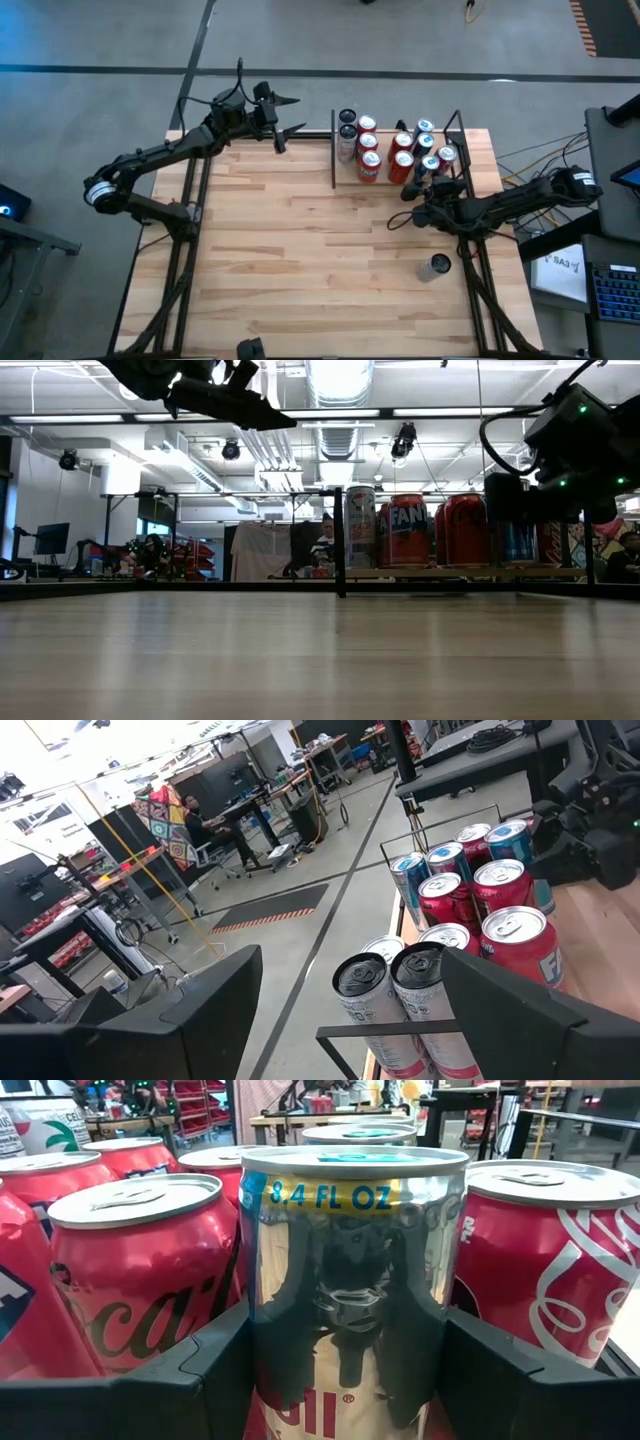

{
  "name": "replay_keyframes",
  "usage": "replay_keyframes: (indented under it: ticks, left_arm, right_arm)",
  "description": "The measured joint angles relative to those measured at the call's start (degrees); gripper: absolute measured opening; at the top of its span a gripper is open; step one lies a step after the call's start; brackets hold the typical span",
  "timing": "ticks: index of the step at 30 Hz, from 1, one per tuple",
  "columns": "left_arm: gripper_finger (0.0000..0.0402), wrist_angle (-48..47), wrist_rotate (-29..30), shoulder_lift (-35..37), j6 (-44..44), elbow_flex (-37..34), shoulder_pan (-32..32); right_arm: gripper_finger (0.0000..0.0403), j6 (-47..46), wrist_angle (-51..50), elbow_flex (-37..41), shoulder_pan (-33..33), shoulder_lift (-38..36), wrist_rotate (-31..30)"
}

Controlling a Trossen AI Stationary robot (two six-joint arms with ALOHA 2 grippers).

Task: Place canned beverage on shelf
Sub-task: Put the blue soda can on the shelf aligned with the other blue soda cans

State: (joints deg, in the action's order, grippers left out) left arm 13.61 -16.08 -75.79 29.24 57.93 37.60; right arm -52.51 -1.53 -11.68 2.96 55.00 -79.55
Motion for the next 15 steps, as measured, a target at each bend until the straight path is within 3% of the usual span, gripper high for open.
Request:
replay_keyframes:
  ticks: [15]
  left_arm:
    - [0.0292, 0.01, 0.02, 0.01, 0.21, -0.01, 0.0]
  right_arm:
    - [0.0238, 0.11, 1.89, 0.0, 0.0, 2.17, -1.68]
